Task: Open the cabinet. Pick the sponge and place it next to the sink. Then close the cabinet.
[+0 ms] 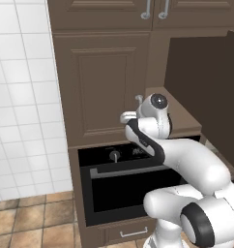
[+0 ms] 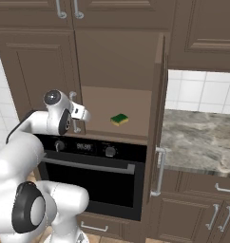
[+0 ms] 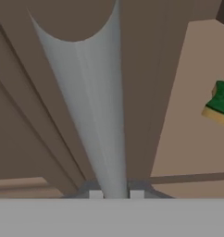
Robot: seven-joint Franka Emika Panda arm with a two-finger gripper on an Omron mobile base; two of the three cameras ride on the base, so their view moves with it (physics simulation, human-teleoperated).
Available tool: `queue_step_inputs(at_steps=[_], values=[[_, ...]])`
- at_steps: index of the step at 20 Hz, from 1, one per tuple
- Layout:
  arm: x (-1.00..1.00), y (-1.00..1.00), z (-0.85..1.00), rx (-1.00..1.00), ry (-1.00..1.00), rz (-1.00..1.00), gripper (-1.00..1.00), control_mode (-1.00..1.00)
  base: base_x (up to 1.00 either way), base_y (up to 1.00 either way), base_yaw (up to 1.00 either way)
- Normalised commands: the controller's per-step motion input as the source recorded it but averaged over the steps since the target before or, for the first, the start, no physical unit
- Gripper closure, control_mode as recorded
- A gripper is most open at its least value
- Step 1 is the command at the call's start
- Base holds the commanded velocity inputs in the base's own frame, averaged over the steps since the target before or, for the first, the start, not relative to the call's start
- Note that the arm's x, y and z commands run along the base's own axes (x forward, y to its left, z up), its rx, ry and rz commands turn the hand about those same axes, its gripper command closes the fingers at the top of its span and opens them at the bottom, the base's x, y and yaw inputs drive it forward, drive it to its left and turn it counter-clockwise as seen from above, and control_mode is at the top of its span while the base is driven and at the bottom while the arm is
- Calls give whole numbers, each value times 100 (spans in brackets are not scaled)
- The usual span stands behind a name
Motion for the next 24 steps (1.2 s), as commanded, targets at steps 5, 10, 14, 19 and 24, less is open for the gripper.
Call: queue_step_inputs(at_steps=[5, 10, 14, 19, 24], values=[[0, 0, 0, 0, 0, 0, 100, -100, 0, 0, 0], [-9, 18, 0, 0, -2, 0, 100, -100, 0, 0, 0], [-21, 28, 0, 0, -2, 0, 100, -100, 0, 0, 0], [-24, 27, 0, 0, -3, 0, 100, -100, 0, 0, 0], [-26, 26, 0, 0, -2, 0, 100, -100, 0, 0, 0]])
